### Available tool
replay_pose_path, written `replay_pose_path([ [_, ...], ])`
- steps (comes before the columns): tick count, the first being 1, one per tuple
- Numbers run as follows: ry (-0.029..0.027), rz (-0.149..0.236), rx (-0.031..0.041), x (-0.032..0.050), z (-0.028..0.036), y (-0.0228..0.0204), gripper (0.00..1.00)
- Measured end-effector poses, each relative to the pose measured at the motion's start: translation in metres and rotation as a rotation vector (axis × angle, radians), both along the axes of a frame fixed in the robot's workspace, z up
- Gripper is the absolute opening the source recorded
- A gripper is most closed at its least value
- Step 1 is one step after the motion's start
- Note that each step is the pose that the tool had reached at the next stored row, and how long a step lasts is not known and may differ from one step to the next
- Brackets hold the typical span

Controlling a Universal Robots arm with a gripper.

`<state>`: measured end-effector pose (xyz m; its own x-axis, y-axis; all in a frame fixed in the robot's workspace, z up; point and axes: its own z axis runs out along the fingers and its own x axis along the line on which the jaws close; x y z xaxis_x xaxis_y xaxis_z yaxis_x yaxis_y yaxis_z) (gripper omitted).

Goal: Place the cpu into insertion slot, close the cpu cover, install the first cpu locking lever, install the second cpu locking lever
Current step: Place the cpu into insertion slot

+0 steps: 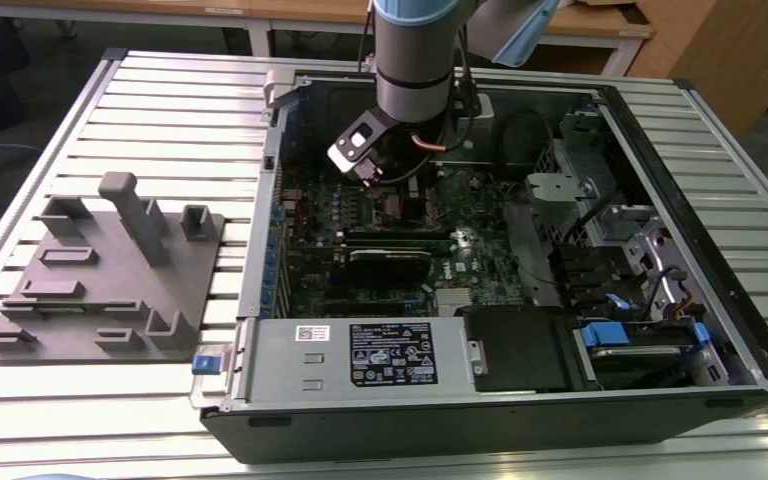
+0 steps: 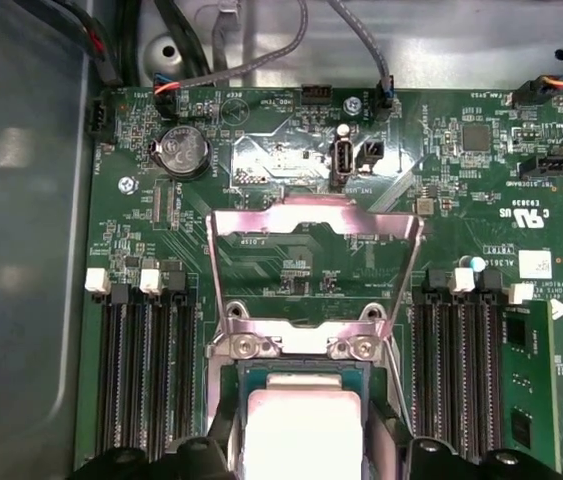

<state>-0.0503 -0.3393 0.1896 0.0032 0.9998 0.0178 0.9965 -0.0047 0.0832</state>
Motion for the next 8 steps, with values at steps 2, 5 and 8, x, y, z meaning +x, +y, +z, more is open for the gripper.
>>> replay_pose_path([
  [2, 0.0001, 0.0, -0.0002, 0.0, 0.0005, 0.0, 0.6],
  [5, 0.0, 0.0, -0.0001, 0.0, 0.0043, 0.0, 0.6],
  [8, 0.0, 0.0, -0.0001, 0.0, 0.0079, 0.0, 0.6],
])
